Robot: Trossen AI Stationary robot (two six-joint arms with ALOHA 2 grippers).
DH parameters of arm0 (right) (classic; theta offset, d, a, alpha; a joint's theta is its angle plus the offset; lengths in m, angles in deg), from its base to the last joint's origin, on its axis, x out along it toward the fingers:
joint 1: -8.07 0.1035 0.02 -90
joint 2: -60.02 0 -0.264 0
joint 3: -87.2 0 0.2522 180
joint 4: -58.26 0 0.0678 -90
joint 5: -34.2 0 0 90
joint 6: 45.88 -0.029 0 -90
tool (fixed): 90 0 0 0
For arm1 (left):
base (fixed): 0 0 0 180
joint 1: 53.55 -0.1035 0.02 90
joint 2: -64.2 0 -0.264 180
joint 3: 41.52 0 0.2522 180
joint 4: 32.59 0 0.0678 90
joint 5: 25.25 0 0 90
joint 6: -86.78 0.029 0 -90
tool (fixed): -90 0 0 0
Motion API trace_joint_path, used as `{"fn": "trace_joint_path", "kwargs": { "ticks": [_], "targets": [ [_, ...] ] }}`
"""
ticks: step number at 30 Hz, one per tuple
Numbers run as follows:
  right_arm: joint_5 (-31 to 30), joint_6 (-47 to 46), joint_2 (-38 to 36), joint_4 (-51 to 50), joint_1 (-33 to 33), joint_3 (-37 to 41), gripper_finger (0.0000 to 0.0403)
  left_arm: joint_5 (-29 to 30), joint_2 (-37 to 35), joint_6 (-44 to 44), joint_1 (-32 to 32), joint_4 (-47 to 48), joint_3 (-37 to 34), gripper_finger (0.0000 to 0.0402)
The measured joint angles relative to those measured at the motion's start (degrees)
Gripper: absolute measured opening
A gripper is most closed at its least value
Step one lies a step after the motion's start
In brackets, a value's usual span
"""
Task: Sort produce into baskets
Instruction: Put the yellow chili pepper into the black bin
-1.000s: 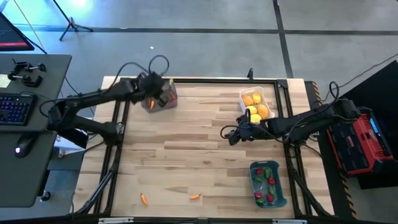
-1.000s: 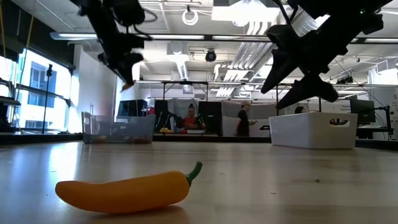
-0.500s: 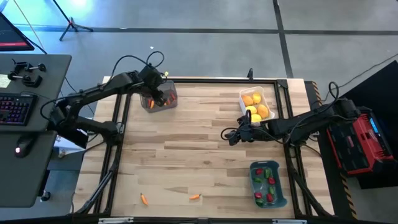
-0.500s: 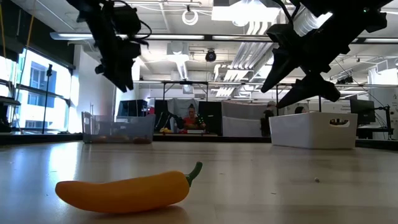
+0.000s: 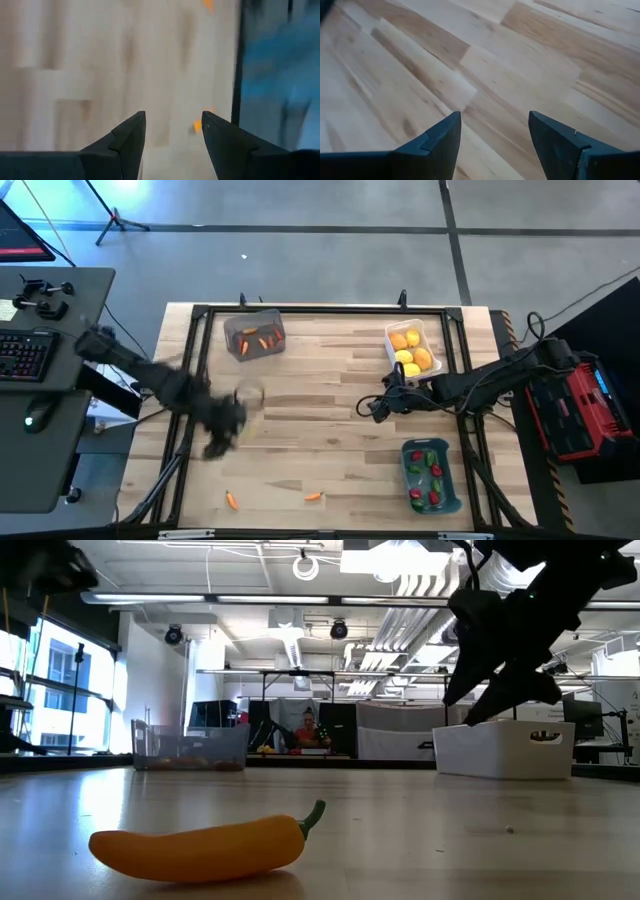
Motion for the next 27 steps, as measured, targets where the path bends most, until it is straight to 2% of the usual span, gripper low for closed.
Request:
{"fn": "trace_joint_path", "kwargs": {
  "ticks": [2,5,12,17,24,27],
  "targets": [
    [0.0,0.0,0.0,-1.2,-0.1,0.0,0.0222,1.5,2.8,3.4,8.4,-1.4,0.0,0.0180],
    [0.0,-0.1,0.0,-1.8,-0.2,0.0,0.0222,3.4,8.3,9.5,17.6,-5.2,0.0,0.0179],
    [0.0,-1.6,0.0,-1.8,-0.1,0.0,0.0222,10.1,22.3,19.4,29.8,-13.6,0.1,0.0179],
    [0.0,-1.8,0.0,-1.8,-0.1,0.0,0.0222,15.6,29.9,22.4,32.7,-13.6,0.1,0.0179],
    [-0.7,-1.8,0.0,-1.8,-0.1,0.0,0.0222,10.4,34.3,23.0,32.8,-22.1,0.0,0.0179],
    [-0.7,-1.9,0.0,-1.7,-0.1,0.0,0.0222,10.9,35.7,23.2,32.9,-24.8,-0.1,0.0179]
  ]
}}
